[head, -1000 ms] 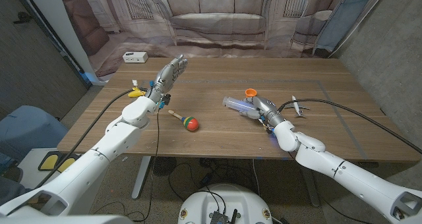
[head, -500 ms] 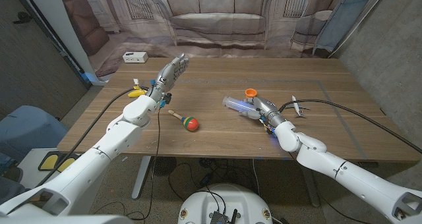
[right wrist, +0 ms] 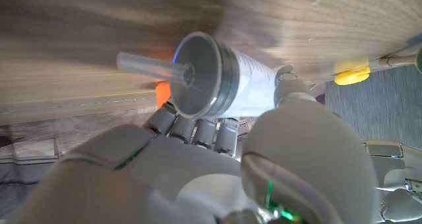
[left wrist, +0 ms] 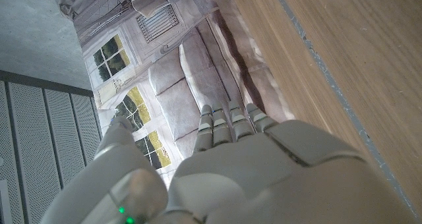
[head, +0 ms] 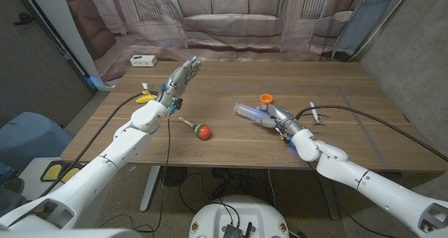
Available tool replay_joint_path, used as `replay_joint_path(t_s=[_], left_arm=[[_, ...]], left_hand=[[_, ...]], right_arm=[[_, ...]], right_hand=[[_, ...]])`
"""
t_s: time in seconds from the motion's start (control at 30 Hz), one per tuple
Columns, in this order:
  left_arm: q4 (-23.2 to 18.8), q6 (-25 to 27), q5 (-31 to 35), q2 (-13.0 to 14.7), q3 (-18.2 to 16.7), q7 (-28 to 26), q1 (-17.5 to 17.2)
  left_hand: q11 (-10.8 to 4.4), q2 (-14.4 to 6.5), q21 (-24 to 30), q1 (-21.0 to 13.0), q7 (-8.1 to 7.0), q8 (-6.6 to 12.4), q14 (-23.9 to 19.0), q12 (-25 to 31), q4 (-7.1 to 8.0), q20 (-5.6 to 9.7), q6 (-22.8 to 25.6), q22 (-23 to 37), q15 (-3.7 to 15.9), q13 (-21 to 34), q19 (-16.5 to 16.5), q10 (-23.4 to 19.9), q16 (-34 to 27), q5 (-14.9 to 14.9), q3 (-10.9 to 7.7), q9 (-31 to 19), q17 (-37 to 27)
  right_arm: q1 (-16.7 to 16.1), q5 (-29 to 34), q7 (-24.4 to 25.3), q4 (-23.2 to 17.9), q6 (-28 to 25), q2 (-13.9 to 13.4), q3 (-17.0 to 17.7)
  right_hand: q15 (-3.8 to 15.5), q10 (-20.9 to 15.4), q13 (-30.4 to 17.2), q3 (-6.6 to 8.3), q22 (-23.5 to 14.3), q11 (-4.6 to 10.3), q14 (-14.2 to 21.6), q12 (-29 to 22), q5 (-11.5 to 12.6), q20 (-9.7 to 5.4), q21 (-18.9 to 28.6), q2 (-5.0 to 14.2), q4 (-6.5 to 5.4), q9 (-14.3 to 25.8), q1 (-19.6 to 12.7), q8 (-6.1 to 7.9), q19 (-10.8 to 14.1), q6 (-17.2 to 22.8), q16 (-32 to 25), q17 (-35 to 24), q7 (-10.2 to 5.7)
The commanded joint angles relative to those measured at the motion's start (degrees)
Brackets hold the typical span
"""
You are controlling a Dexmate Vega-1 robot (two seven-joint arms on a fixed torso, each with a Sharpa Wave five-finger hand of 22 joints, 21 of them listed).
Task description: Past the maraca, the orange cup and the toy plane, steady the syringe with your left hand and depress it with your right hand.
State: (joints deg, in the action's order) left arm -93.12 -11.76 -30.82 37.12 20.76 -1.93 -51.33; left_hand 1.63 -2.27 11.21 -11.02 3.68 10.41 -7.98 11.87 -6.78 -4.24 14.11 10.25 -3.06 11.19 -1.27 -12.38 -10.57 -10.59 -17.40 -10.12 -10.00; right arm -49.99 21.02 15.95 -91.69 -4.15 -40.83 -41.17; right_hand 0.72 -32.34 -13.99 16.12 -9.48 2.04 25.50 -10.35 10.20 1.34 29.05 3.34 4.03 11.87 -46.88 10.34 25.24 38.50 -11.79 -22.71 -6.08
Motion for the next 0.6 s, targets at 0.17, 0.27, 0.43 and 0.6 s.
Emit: replay_joint_path(t_s=[0.17, 0.27, 0.43, 0.6], left_arm=[[0.63, -0.6, -0.01, -0.31, 0.18, 0.53, 0.5], [0.67, -0.62, -0.05, -0.32, 0.19, 0.6, 0.52], [0.76, -0.66, -0.09, -0.33, 0.24, 0.74, 0.53], [0.89, -0.79, -0.13, -0.39, 0.28, 0.88, 0.59]], left_hand=[[-0.25, -0.27, 0.13, -0.01, -0.16, 0.38, 0.07, 0.19, -0.15, -0.65, -0.07, 0.11, 0.07, 0.08, 0.13, -0.05, -0.19, 0.07, 0.22, -0.15, -0.26], [-0.14, -0.28, 0.13, -0.01, -0.14, 0.38, 0.11, 0.18, -0.15, -0.66, -0.06, 0.11, 0.06, 0.08, 0.13, -0.02, -0.18, 0.07, 0.23, -0.15, -0.26], [-0.32, -0.28, 0.14, -0.01, -0.13, 0.4, 0.09, 0.16, -0.15, -0.69, -0.02, 0.12, 0.06, 0.08, 0.14, 0.04, -0.19, 0.08, 0.23, -0.15, -0.26], [-0.23, -0.29, 0.15, -0.01, -0.07, 0.39, 0.12, 0.18, -0.14, -0.74, -0.03, 0.12, 0.07, 0.08, 0.16, -0.02, -0.17, 0.07, 0.23, -0.15, -0.26]], right_arm=[[-0.34, 1.42, 0.32, -0.62, -0.31, -0.66, -0.05], [-0.31, 1.76, 0.27, -0.7, -0.42, -0.76, -0.13], [-0.17, 2.27, -0.17, -0.91, -0.56, -1.0, -0.31], [-0.07, 2.6, -0.44, -0.98, -0.58, -1.11, -0.39]], right_hand=[[-0.55, 3.8, -0.26, -1.08, -0.31, -1.3, -3.41, -0.03, 0.06, 1.61, -1.74, -0.69, 0.66, 0.15, 1.12, -0.38, -1.57, -4.57, 0.67, 0.52, -0.24], [-1.04, 5.57, -0.23, -1.5, -0.34, -1.8, -4.77, -0.02, 0.06, 1.77, -2.55, -1.52, 1.09, 0.12, 1.59, -0.47, -2.2, -6.97, 0.89, 1.03, -0.09], [-1.37, 7.86, -0.18, -1.82, -0.36, -2.28, -6.78, -0.07, 0.34, 2.07, -3.84, -2.37, 1.39, 0.06, 2.5, -0.62, -3.4, -11.06, 1.18, 1.77, 0.24], [-1.74, 10.61, -0.12, -2.07, -0.39, -2.73, -8.93, -0.05, 0.63, 2.32, -5.16, -3.38, 1.88, -0.01, 3.19, -0.61, -4.42, -15.31, 1.19, 2.51, 0.79]])
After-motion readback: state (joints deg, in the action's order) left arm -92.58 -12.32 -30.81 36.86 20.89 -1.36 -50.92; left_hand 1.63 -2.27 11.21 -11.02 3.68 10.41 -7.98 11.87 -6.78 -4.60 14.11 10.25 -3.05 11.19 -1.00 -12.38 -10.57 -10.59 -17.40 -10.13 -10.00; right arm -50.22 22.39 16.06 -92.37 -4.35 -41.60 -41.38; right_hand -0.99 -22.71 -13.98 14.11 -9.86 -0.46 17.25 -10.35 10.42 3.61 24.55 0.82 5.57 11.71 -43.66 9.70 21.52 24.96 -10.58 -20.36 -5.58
